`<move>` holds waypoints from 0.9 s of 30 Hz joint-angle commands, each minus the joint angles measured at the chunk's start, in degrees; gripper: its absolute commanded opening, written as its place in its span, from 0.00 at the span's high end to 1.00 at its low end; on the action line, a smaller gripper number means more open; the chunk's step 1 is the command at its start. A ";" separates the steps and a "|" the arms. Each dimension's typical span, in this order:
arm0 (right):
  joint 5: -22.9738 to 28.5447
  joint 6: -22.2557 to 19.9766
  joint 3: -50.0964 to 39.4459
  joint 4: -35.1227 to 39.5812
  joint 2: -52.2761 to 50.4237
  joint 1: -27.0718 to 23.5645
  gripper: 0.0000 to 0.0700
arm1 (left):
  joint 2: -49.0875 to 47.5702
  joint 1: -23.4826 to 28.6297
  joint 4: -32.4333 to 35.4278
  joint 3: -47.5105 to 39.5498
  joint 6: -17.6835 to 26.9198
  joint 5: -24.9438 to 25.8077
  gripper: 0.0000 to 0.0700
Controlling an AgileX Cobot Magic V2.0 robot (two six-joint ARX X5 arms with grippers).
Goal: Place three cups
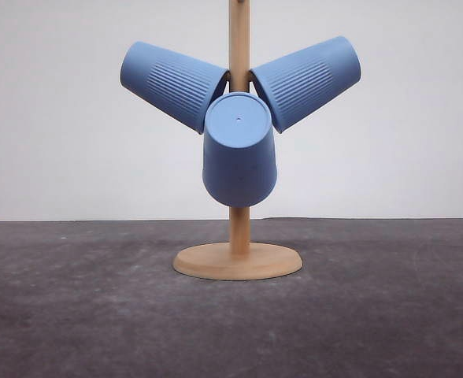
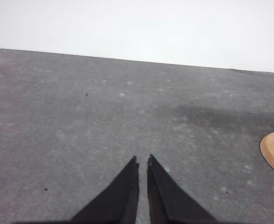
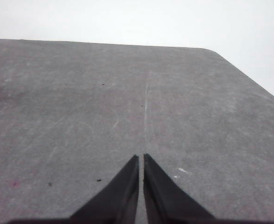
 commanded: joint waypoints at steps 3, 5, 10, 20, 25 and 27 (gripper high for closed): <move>0.02 0.66 -0.28 0.66 -0.04 0.13 0.98 | -0.04 -0.07 0.68 -0.83 0.00 -0.07 0.98; 0.03 0.66 -0.28 0.66 -0.04 0.13 0.98 | -0.04 -0.07 0.68 -0.83 -0.02 -0.07 0.98; 0.04 0.66 -0.28 0.66 -0.04 0.13 0.98 | -0.04 -0.07 0.68 -0.83 -0.01 -0.07 0.98; 0.03 0.66 -0.28 0.66 -0.04 0.13 0.98 | -0.04 -0.07 0.68 -0.83 -0.02 -0.07 0.98; 0.04 0.66 -0.28 0.66 -0.04 0.13 0.98 | -0.04 -0.07 0.68 -0.83 -0.02 -0.07 0.98; 0.03 0.66 -0.28 0.66 -0.04 0.13 0.98 | -0.04 -0.07 0.68 -0.83 -0.02 -0.07 0.98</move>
